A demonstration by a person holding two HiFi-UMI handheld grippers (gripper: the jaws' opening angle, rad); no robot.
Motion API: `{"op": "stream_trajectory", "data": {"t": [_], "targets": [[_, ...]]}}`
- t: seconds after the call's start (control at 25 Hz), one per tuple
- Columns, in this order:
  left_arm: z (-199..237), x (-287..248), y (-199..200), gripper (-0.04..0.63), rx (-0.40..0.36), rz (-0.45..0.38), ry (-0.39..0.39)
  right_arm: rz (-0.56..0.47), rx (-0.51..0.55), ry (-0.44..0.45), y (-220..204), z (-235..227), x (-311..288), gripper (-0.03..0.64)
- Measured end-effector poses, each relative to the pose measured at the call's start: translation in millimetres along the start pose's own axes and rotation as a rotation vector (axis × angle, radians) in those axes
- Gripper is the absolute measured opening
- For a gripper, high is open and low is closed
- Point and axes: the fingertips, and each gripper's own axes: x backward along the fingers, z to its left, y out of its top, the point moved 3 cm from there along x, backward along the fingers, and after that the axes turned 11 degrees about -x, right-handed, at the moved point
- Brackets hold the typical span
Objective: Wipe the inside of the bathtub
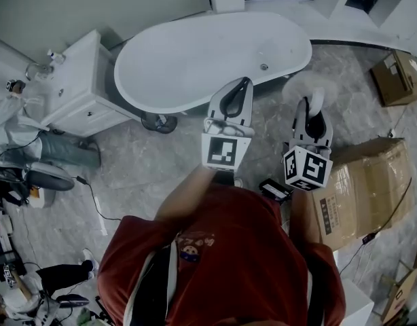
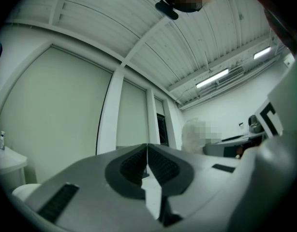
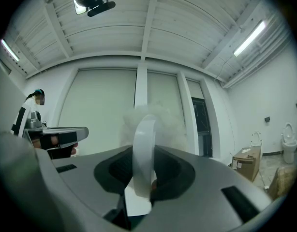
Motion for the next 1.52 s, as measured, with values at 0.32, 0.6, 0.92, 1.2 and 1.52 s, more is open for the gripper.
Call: {"op": "stream_trajectory", "data": {"t": [0.32,0.6,0.92,1.2,1.52], "targets": [[8,-24,-19,0.015,-0.011,-0.01,0.0,0.004,0.015,-0.003,-12,-7,-27,0.094],[21,-63,-38,0.015,0.001,0.001,0.019,0.036,0.005,0.007,-26,-21,-71,0.094],[48,-117,-65,0.015,0.004,0.028,0.043,0.05,-0.006,0.028,-34,-25,-140,0.094],[88,-172,-90,0.015,0.012,0.048,0.076,0.088,-0.005,0.06,-45,-19,-219,0.094],[153,-238,-129,0.015,0.016,0.076,0.132,0.135,0.016,0.125,-63,5,-329,0.094]]}}
